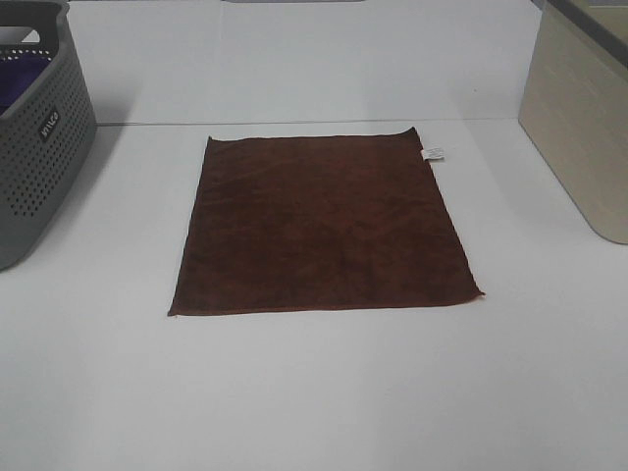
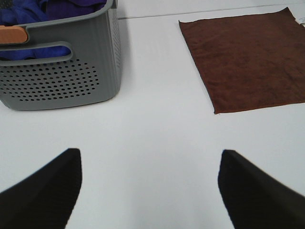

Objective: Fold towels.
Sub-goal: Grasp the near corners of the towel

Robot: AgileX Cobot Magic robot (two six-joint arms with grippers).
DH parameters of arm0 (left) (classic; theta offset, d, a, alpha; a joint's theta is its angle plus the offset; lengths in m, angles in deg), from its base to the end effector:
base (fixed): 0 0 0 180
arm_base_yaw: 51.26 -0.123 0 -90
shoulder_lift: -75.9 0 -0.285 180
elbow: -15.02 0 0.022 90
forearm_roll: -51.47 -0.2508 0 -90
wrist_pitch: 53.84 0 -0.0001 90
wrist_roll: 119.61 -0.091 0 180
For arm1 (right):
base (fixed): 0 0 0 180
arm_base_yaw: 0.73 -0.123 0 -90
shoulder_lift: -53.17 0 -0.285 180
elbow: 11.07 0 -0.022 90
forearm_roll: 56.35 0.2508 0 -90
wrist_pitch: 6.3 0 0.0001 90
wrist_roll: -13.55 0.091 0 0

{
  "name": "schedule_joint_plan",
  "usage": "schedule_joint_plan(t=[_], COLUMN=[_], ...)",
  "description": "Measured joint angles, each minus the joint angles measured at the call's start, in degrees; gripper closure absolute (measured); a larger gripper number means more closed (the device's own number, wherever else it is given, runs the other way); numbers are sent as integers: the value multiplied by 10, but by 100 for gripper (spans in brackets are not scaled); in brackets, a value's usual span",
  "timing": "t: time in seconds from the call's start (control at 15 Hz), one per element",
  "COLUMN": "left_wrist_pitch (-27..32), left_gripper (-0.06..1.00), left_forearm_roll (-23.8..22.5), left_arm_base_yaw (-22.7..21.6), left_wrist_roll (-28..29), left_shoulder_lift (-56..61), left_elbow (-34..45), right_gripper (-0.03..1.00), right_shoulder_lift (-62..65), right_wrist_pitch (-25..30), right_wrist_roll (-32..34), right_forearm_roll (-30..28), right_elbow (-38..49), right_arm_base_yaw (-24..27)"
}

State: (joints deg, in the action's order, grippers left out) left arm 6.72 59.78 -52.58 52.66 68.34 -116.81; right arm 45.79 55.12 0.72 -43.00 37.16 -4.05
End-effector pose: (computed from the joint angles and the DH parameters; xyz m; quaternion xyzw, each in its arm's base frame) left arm -0.0063 -0.0116 0.2802 0.0504 0.8457 -0.0306 0.5305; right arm -0.0094 0.0180 0.2798 -0.1248 0.8378 0.0727 0.5266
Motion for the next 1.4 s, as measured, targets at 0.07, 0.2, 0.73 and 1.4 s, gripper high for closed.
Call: schedule_joint_plan(t=[0.07,0.2,0.73,1.4], left_wrist_pitch=[0,0,0,0], left_gripper=[19,19,19,19], left_forearm_roll=[0,0,0,1], left_arm_base_yaw=[0,0,0,0], left_wrist_roll=[0,0,0,0], left_shoulder_lift=[0,0,0,0], left_elbow=[0,0,0,0], right_gripper=[9,9,9,9], right_shoulder_lift=[0,0,0,0], right_wrist_pitch=[0,0,0,0], right_wrist_roll=[0,0,0,0], right_forearm_roll=[0,0,0,0], right_elbow=[0,0,0,0], right_arm_base_yaw=[0,0,0,0])
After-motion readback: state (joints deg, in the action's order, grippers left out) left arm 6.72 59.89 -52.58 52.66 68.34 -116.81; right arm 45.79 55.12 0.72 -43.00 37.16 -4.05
